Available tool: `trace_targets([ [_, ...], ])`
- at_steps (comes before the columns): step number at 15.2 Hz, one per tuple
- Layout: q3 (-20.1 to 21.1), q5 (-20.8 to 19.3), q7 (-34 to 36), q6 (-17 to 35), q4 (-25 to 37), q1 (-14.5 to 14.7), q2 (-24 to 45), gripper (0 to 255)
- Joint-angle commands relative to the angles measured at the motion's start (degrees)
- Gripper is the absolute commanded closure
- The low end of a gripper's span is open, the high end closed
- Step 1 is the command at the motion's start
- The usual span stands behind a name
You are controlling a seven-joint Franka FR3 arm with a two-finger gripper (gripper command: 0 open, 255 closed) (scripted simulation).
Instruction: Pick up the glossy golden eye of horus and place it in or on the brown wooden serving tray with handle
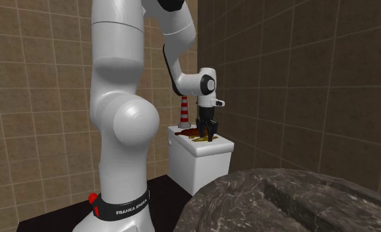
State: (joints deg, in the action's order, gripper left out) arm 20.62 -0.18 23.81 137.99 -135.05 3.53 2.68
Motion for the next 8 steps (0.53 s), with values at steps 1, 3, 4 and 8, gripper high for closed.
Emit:
trace_targets([
  [1,0.0,0.5,-0.4,-1.4,0.5,0.0,-1.0,255],
  [3,0.1,1.1,-0.8,-3.0,1.0,-0.1,-2.1,255],
  [4,0.1,1.3,-0.9,-3.8,1.2,-0.1,-2.7,255],
  [8,0.0,2.3,-1.6,-6.9,2.4,-0.1,-4.7,255],
])
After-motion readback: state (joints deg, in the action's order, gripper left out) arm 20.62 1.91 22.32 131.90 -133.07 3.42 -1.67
